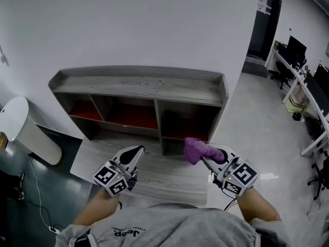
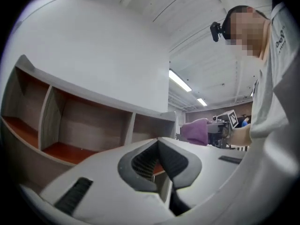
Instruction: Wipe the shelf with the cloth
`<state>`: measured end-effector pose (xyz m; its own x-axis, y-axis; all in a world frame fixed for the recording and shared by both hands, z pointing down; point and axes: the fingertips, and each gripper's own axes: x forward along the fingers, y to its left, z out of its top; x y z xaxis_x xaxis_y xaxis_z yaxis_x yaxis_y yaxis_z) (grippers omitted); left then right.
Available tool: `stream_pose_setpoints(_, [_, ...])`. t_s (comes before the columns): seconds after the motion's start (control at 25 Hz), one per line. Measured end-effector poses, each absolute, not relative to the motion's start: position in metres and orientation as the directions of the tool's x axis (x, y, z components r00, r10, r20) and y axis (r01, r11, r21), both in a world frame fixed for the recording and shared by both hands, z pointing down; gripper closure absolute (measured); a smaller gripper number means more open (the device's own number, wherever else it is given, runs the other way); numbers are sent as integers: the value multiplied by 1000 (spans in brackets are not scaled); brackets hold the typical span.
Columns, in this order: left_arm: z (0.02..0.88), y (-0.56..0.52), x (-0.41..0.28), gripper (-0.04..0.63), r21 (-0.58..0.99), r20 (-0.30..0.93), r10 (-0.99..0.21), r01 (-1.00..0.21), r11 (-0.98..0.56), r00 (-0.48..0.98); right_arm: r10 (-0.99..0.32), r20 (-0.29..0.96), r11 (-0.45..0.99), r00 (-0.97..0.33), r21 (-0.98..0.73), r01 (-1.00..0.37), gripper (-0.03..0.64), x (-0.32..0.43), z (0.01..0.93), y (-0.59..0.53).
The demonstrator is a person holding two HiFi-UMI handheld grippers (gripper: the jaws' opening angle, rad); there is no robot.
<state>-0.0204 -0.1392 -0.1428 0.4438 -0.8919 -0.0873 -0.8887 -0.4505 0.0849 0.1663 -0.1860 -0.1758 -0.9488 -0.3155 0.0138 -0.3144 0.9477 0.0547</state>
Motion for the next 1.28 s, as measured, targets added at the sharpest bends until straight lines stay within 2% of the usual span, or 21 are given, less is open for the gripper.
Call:
stream_pose_setpoints(0.24, [-176, -104, -98, 586, 74, -118, -858, -857, -510, 500, -421, -21, 907, -907, 14, -421, 557, 104, -187, -156])
stream_pose_setpoints(0.44, [-176, -65, -182, 586, 41, -63, -823, -822, -567, 565, -537, -43, 841, -842, -103, -531, 557, 27, -176, -126])
stream_pose_setpoints(0.64, [-178, -44, -220, 586, 35, -48, -825, -824, -565, 564, -574, -37, 816, -818, -102, -569, 557, -9, -181, -107])
stream_pose_setpoints(0.96, [-186, -23, -221, 586, 78, -118, -875, -874, -480, 470, -579, -41, 815, -814, -54, -577, 557, 3, -194, -107])
stream_pose_setpoints(1.28, [-181, -31, -209, 586, 79, -108, -884, -882, -464, 455, -573, -4, 819, -820, -43, -572, 560, 10, -177, -120])
